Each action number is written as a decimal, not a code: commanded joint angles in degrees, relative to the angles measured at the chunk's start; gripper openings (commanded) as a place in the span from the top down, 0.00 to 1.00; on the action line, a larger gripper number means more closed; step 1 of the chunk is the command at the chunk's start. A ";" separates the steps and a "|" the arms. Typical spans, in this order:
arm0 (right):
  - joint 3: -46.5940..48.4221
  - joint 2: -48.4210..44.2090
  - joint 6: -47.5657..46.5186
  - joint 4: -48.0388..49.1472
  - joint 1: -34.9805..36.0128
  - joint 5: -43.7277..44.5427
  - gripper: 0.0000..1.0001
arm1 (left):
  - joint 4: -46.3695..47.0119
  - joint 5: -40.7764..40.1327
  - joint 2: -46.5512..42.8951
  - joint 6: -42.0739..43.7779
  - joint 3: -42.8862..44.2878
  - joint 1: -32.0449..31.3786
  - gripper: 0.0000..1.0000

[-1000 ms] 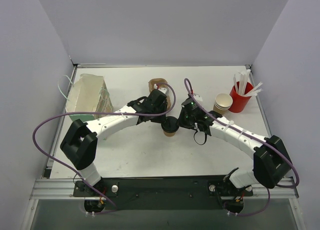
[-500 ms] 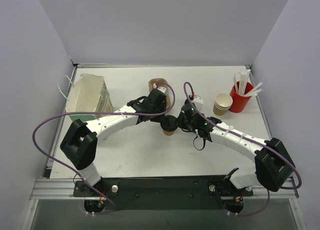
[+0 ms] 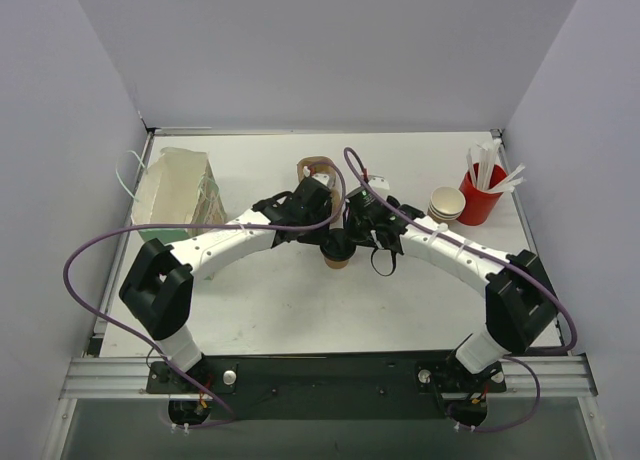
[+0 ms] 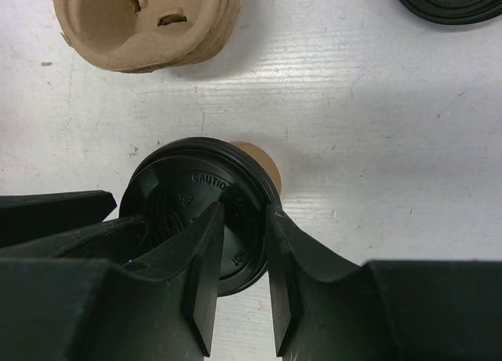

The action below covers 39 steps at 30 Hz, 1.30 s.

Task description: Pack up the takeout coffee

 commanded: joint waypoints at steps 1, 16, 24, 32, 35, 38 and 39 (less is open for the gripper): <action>2.53 2.11 -1.33 -6.22 -0.50 -2.82 0.75 | -4.25 0.89 -0.44 1.18 1.46 -0.62 0.59; 7.29 -1.84 2.53 -14.05 -2.34 -6.95 0.70 | -4.78 2.91 1.84 2.77 7.70 1.40 0.56; 1.84 -4.31 7.37 -12.38 -0.94 -7.48 0.71 | -4.34 3.88 4.74 3.82 9.63 1.84 0.56; 2.01 -3.78 8.16 -11.50 -0.94 -6.96 0.78 | -3.55 3.88 5.45 3.82 8.84 2.01 0.57; 2.45 -2.90 8.34 -11.41 -0.94 -7.04 0.80 | -3.28 3.97 5.01 3.65 8.23 2.10 0.57; 2.10 -3.51 8.69 -11.15 -0.85 -6.69 0.80 | -3.19 3.97 4.39 3.47 7.44 2.01 0.57; 2.10 -3.78 8.69 -11.06 -0.94 -6.61 0.80 | -3.28 3.97 4.22 3.38 7.35 2.10 0.57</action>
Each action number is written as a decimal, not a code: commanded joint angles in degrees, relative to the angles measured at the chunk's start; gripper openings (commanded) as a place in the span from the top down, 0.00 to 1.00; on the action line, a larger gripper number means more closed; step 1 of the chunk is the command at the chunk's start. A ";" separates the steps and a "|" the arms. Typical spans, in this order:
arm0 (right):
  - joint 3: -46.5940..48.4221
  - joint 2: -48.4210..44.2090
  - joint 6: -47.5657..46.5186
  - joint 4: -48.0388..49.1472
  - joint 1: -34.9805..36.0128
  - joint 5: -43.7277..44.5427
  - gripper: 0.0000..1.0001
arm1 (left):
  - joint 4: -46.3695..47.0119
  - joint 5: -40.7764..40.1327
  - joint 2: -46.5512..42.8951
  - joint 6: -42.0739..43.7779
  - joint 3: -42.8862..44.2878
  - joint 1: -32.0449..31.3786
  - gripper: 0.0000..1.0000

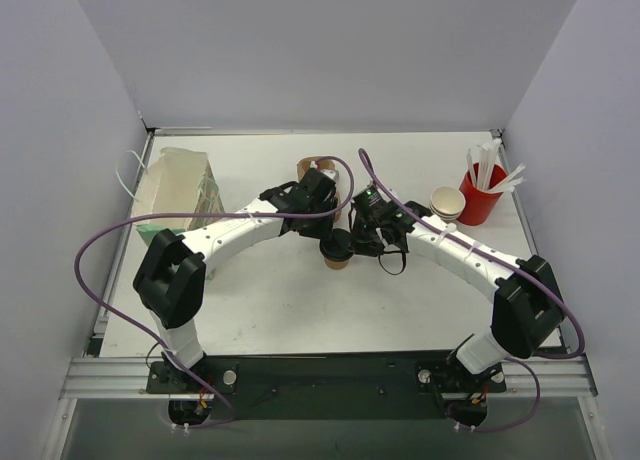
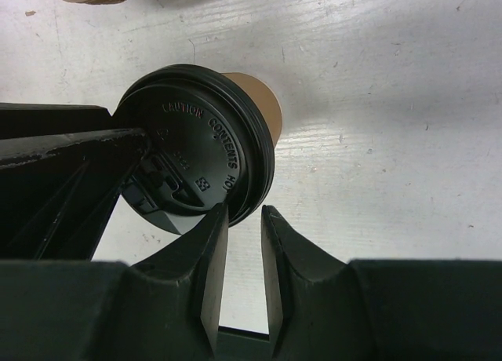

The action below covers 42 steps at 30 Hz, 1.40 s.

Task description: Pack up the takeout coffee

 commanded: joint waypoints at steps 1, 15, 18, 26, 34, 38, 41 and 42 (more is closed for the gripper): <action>0.37 -2.25 0.89 0.17 0.37 1.22 0.80 | 1.27 0.32 -1.57 0.39 0.22 0.33 0.57; 1.51 0.73 1.41 1.14 0.72 0.70 0.80 | 2.14 0.32 -2.72 -0.49 -1.62 0.15 0.57; 1.51 1.26 1.33 1.40 0.73 0.69 0.80 | 2.32 0.32 -2.90 -0.58 -1.71 0.15 0.57; -0.50 3.02 1.41 2.37 0.99 1.31 0.84 | 2.41 0.32 -2.63 -0.67 -1.98 0.15 0.57; -5.51 2.85 1.94 3.95 1.43 2.54 0.87 | 2.41 0.23 -2.72 -0.84 -3.03 0.24 0.57; -7.97 3.19 2.38 5.53 1.95 2.45 0.87 | 2.76 0.23 -2.72 -1.02 -3.64 0.24 0.57; -9.64 3.63 2.82 6.15 2.83 2.72 0.87 | 2.67 0.14 -2.72 -1.19 -4.00 0.24 0.57; -10.00 3.90 2.99 6.32 2.92 2.72 0.87 | 2.76 0.14 -2.81 -1.11 -4.00 0.24 0.57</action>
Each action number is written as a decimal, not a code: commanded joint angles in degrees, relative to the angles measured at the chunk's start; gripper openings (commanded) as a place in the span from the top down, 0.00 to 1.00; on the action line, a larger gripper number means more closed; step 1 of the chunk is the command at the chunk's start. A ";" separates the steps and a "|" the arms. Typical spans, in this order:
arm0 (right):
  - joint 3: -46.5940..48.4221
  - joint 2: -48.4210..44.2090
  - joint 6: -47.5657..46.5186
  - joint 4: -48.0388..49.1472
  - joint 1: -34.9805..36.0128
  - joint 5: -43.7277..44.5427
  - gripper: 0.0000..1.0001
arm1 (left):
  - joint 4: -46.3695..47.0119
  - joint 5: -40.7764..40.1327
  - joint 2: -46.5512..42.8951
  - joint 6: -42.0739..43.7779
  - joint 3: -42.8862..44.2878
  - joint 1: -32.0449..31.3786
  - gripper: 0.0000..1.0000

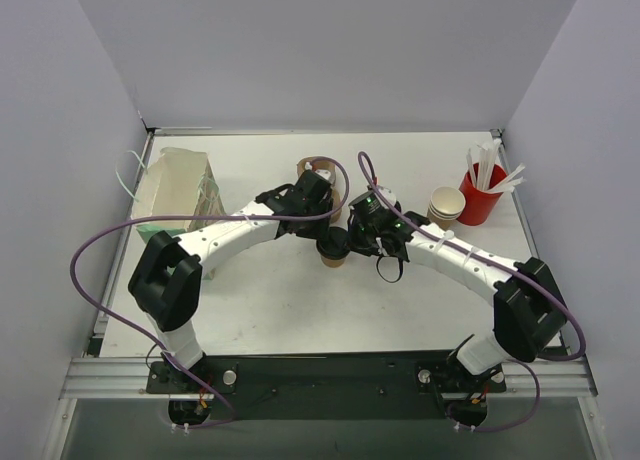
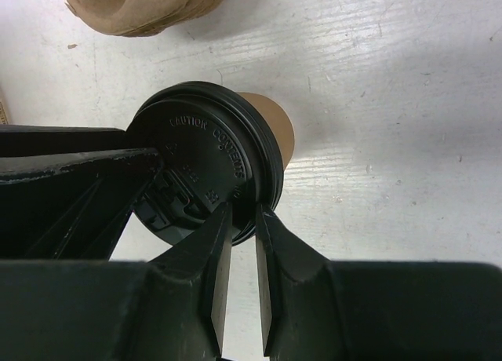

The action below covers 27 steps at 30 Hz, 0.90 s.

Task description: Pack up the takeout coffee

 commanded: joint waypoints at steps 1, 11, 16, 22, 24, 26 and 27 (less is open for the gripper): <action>-5.50 4.58 0.92 -3.25 2.07 0.84 0.87 | 0.55 0.98 -1.21 -0.25 -1.44 -0.11 0.57; -7.70 5.28 1.01 -3.69 2.51 2.24 0.86 | 0.55 0.98 -1.39 -0.25 -1.79 -0.02 0.57; -5.86 4.58 -0.66 -6.40 2.42 4.96 0.85 | 0.46 1.24 -1.39 -0.25 -1.79 -0.02 0.57; -0.94 6.24 -4.08 -8.43 0.76 5.14 0.85 | 0.20 2.29 -2.44 -0.87 -2.32 -0.64 0.57; 1.35 6.95 -5.14 -8.87 0.40 4.88 0.85 | 0.11 2.56 -2.70 -1.13 -2.67 -0.81 0.57; 3.19 7.74 -6.10 -9.57 -0.12 4.88 0.85 | 0.20 2.64 -2.97 -1.22 -3.20 -1.07 0.57; 3.72 7.92 -6.37 -10.10 -0.30 4.44 0.85 | 0.20 2.73 -3.23 -1.31 -3.37 -1.34 0.57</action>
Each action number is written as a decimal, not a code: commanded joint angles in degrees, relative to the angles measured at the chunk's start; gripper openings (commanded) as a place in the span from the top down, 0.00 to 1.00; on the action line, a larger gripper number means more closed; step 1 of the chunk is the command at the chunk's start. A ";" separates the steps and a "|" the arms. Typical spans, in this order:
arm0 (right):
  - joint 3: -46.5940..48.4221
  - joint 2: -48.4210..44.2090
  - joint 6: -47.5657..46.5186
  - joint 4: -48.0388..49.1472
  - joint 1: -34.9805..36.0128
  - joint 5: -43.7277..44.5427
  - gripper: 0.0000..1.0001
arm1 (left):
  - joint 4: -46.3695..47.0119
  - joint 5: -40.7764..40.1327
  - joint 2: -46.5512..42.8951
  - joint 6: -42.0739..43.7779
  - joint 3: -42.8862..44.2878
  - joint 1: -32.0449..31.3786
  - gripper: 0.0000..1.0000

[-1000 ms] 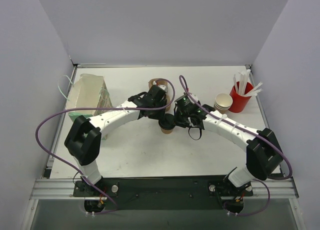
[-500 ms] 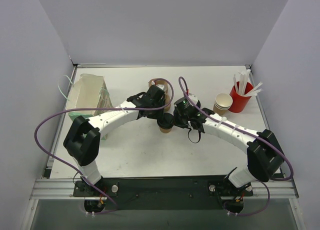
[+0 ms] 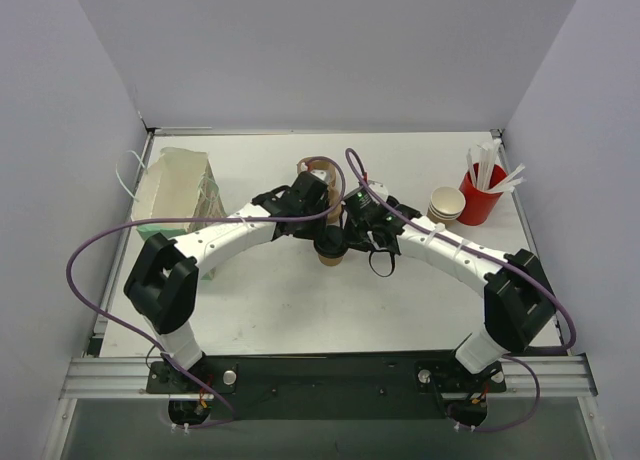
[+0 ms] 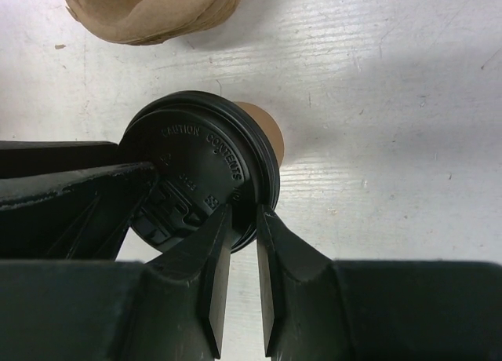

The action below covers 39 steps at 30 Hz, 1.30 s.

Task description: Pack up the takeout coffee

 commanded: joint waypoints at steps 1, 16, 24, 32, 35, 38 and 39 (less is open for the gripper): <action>0.67 5.23 -3.75 -8.97 -1.63 1.16 0.85 | -0.83 3.96 -1.86 -1.05 -1.50 -1.82 0.57; 3.57 3.47 -7.09 -11.52 -3.22 -0.95 0.85 | -2.14 4.13 -4.76 -0.96 -0.27 -1.73 0.54; 6.38 3.03 -8.15 -13.18 -3.22 -1.74 0.80 | -2.58 3.61 -5.46 -0.61 -0.18 -1.21 0.50; 7.96 1.10 -8.85 -13.19 -2.96 -1.74 0.64 | -2.50 3.08 -7.13 0.36 -0.35 0.64 0.41; 8.58 1.01 -9.38 -13.19 -2.87 -1.56 0.62 | -2.67 3.17 -7.39 0.71 -0.35 1.52 0.41; 9.28 1.10 -9.47 -13.19 -2.61 -1.65 0.62 | -2.67 2.99 -8.09 0.88 -0.35 2.48 0.40; 9.72 1.19 -9.55 -13.19 -2.52 -1.56 0.62 | -2.67 2.64 -8.36 0.80 -0.44 2.75 0.40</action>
